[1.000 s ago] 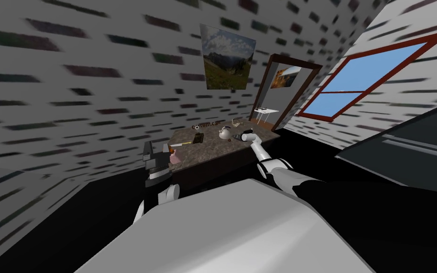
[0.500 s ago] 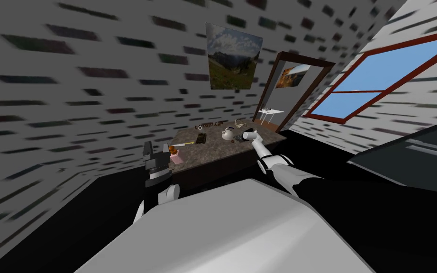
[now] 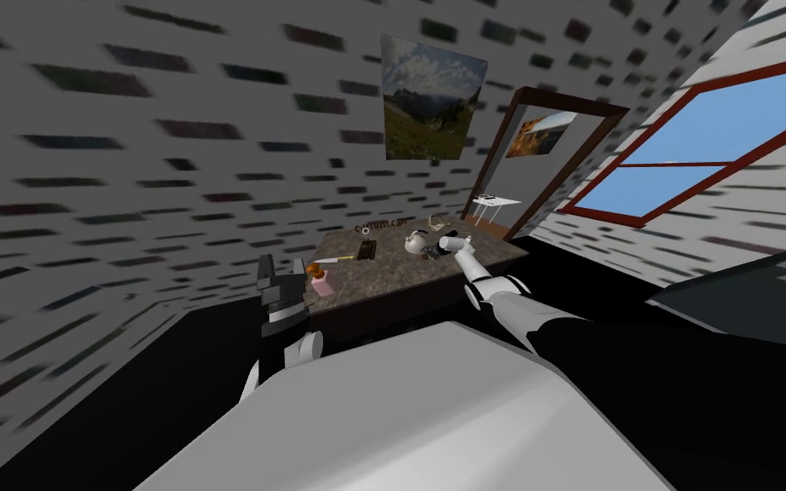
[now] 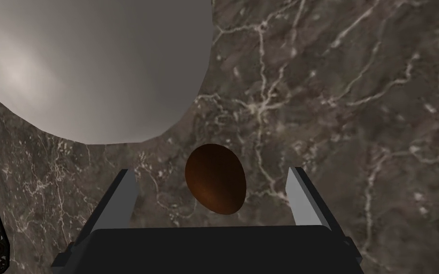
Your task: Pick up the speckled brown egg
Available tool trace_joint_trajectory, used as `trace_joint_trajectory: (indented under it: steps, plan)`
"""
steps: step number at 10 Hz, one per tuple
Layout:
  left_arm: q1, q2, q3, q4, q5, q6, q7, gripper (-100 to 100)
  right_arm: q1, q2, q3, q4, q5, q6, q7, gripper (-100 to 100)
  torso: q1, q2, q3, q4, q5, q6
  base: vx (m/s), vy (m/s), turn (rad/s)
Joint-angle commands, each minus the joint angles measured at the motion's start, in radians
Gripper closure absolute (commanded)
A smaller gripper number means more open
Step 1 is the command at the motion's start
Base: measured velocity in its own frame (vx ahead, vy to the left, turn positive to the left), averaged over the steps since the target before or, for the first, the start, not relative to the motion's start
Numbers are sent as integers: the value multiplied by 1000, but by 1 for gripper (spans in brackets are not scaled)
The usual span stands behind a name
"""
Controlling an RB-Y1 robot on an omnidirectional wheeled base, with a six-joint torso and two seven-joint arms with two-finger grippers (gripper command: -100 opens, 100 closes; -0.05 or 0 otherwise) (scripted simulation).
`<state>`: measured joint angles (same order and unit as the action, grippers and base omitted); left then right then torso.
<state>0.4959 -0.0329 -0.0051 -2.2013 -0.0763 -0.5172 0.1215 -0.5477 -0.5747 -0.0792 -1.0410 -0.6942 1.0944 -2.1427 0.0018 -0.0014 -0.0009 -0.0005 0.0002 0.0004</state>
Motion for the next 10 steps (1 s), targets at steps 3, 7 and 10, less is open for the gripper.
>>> trace_joint_trajectory:
  steps: [3,7,10]
  plan:
    - [0,0,0,0,0,0,0,0,-64,28,6,64,-20,-31,70,-100,0,0,0,0,0,1,33,16,-159]
    - [0,0,0,0,0,0,0,0,-109,56,11,139,-41,-62,114,-100,-1,2,1,0,0,0,-3,15,-37]
    - [0,0,0,0,0,0,0,0,-171,84,17,241,-61,-93,185,-100,1,3,2,1,0,0,-25,35,-99]
